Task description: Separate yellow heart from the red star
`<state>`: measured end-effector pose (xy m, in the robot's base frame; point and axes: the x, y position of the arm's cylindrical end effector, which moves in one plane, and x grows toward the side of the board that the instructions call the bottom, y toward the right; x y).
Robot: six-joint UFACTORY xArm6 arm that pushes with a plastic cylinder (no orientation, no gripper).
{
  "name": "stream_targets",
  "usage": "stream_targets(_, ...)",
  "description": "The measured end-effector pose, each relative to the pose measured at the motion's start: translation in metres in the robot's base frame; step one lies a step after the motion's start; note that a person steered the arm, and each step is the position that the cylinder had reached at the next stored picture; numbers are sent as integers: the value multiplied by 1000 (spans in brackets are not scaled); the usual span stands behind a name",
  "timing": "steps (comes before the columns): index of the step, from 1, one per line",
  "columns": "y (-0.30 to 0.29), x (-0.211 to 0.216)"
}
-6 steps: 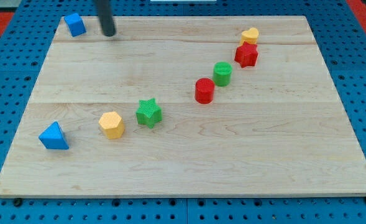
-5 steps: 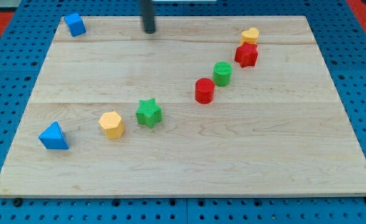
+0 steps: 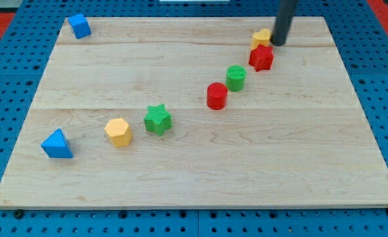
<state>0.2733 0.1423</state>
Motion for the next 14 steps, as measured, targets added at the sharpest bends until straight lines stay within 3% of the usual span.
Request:
stream_targets(2,-132,-6)
stream_targets(4,-199,-7)
stream_targets(7,-131,-13)
stream_targets(8,-157,-27)
stream_targets(10,-268,-40)
stream_targets(11,-275,-40)
stream_targets(12,-246,-42)
stream_targets(13,-222,-65)
stream_targets(14,-236,-81)
